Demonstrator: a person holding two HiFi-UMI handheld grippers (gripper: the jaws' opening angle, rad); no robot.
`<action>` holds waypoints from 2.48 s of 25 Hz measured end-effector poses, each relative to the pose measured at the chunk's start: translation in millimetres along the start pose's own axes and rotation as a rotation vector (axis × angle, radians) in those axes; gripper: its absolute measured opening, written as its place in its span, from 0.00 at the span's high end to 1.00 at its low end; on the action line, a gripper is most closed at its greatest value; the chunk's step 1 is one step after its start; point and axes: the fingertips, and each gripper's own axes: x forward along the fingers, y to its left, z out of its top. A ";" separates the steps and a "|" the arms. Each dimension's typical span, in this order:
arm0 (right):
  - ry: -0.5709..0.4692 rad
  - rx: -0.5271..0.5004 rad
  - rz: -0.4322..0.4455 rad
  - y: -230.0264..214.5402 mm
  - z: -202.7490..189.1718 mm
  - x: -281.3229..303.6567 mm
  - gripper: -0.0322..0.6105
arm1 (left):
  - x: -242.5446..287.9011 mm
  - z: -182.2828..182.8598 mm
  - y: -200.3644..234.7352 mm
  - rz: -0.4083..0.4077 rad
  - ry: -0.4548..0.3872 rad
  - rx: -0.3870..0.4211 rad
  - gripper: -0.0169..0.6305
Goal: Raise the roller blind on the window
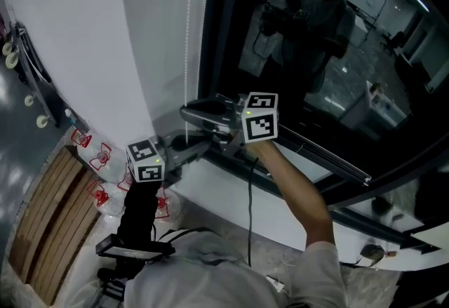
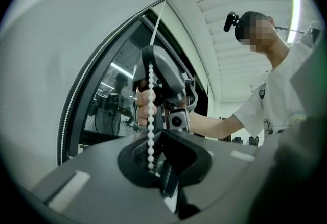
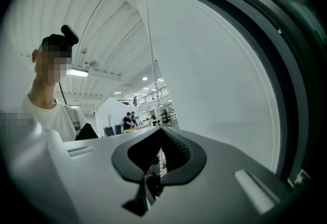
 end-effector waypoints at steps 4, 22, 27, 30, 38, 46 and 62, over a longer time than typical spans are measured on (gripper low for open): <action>-0.051 -0.048 0.016 5.5 22.5 2.4 0.74 | -0.8 -2.2 -0.6 -0.002 0.001 0.003 0.98; -0.244 -0.330 0.060 49.2 246.8 -4.2 0.83 | -10.2 -2.4 5.6 0.023 -0.009 0.015 0.98; -0.248 -0.325 0.050 49.8 258.4 -1.6 0.92 | -11.7 -5.2 5.1 0.022 -0.003 0.013 0.98; -0.248 -0.290 0.054 48.9 257.2 -1.0 0.93 | -10.8 -6.4 4.6 0.022 -0.004 0.007 0.98; -0.186 -0.297 0.072 54.9 241.1 3.7 0.94 | -6.6 -5.9 3.1 0.014 0.001 -0.005 0.98; -0.092 -0.214 0.023 26.4 165.1 3.9 0.94 | -6.2 -7.3 2.4 0.010 0.001 -0.010 0.98; 0.003 -0.037 -0.012 -1.1 44.5 3.0 0.94 | -4.4 -3.6 1.7 0.009 0.004 -0.005 0.98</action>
